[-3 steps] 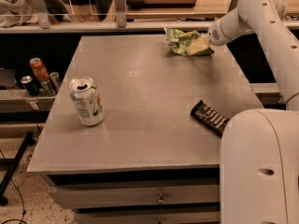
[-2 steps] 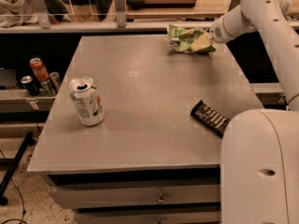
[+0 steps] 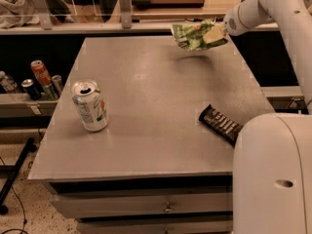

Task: Pick green jalapeno chip bag

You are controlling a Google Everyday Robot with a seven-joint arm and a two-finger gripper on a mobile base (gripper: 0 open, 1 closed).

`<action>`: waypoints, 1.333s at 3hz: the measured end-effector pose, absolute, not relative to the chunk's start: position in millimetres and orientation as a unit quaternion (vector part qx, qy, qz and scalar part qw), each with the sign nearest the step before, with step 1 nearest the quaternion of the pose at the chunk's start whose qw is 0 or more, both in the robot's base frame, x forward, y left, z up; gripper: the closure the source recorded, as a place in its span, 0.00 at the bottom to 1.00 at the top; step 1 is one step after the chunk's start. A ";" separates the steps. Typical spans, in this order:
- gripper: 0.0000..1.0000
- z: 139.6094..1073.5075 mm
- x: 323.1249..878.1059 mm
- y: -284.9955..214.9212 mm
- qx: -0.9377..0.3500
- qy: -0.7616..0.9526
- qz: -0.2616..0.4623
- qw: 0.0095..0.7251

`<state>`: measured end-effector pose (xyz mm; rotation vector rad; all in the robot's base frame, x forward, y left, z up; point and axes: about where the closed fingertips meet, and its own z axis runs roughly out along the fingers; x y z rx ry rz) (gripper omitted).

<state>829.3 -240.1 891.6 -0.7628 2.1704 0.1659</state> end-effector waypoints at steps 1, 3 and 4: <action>1.00 917.0 829.4 -241.1 -0.311 0.847 0.050 0.427; 1.00 957.5 826.9 -241.7 -0.323 0.826 0.026 0.460; 1.00 959.2 826.6 -241.6 -0.324 0.826 0.025 0.461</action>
Offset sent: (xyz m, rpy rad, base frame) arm -0.0099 -0.0057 0.0855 -0.0578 -0.1901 0.0134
